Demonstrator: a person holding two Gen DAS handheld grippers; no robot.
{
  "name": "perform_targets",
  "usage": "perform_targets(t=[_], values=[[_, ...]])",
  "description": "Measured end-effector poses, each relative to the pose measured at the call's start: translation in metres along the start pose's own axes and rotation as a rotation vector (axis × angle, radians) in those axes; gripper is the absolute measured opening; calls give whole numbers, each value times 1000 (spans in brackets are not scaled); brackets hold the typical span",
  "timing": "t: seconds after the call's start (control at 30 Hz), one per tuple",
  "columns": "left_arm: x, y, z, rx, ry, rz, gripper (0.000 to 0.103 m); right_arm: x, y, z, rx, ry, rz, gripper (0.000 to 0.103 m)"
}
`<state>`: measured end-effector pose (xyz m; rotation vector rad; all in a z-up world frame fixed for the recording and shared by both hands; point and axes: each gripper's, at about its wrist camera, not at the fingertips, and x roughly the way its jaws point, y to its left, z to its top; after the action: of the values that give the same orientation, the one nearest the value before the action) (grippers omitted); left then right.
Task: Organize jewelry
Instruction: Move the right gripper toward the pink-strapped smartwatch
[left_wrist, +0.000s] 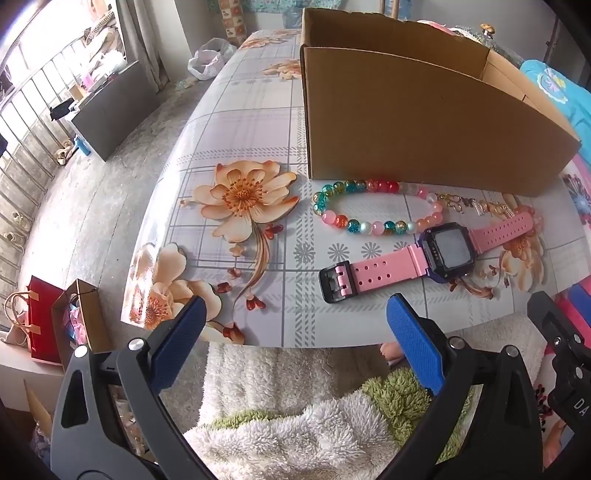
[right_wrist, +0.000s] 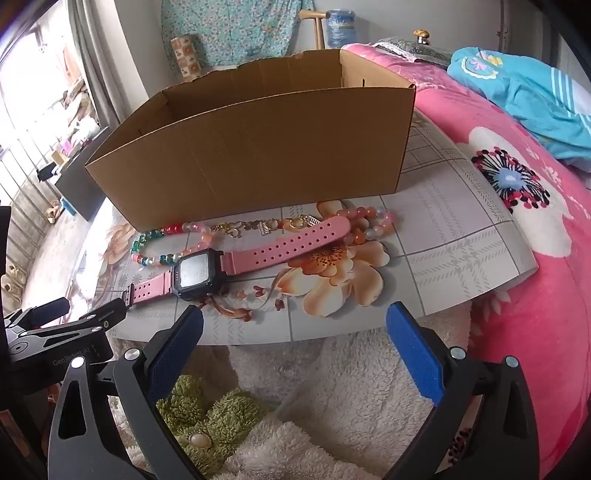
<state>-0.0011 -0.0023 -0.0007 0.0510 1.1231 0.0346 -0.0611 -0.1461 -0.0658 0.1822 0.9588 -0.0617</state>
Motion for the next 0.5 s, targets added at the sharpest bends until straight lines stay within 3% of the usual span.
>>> perform_targets(t=[0.3,0.5], values=[[7,4,15,64,-37,10,94,-3,4,-4,31,-40,47,97],[1,14,18,102,-137,-72,94,-4,2,-2,-39,-59,137,97]])
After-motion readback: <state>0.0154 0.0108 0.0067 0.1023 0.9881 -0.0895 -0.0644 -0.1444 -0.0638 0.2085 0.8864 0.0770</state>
